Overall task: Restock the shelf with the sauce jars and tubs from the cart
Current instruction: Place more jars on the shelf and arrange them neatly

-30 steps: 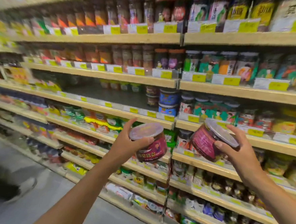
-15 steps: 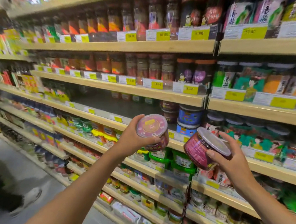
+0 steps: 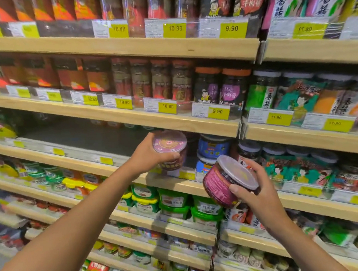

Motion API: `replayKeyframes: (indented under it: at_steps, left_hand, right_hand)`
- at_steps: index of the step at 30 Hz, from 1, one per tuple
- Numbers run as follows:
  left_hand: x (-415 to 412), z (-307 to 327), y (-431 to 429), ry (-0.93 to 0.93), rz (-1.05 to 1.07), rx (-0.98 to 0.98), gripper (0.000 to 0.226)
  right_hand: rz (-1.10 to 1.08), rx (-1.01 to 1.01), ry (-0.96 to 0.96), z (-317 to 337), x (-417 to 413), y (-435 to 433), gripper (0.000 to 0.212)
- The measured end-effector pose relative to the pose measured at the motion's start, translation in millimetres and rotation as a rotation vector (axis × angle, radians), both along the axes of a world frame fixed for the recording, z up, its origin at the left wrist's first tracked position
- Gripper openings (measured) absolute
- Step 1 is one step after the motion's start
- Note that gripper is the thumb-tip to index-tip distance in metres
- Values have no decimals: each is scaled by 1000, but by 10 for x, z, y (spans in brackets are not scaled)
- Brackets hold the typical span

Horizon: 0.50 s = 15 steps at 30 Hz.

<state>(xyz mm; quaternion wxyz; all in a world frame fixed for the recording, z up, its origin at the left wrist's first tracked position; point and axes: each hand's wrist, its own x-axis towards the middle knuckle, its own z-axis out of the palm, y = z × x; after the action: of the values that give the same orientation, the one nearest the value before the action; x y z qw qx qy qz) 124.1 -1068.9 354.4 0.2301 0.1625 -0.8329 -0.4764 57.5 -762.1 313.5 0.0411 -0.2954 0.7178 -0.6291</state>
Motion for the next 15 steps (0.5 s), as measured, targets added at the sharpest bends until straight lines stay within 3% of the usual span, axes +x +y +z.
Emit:
replayKeyframes:
  at_steps: [3, 5, 6, 8, 10, 15]
  left_hand:
    - [-225, 4, -194, -66, -87, -14, 56]
    - [-370, 19, -288, -172, -97, -45, 78]
    - [-424, 18, -315, -244, -91, -61, 78]
    - [-515, 5, -353, -349, -67, -121, 58]
    - [-585, -25, -382, -432, -118, -207, 58]
    - [-674, -135, -448, -454, -209, -178, 66]
  right_hand:
    - [-73, -15, -2, -12, 103, -117, 87]
    - [-125, -19, 4, -26, 187, -200, 87]
    - [-148, -19, 1, -30, 229, -244, 88]
    - [-189, -22, -7, -38, 309, -325, 92]
    - [-230, -15, -11, -51, 385, -392, 99]
    - [-312, 3, -8, -82, 545, -546, 96]
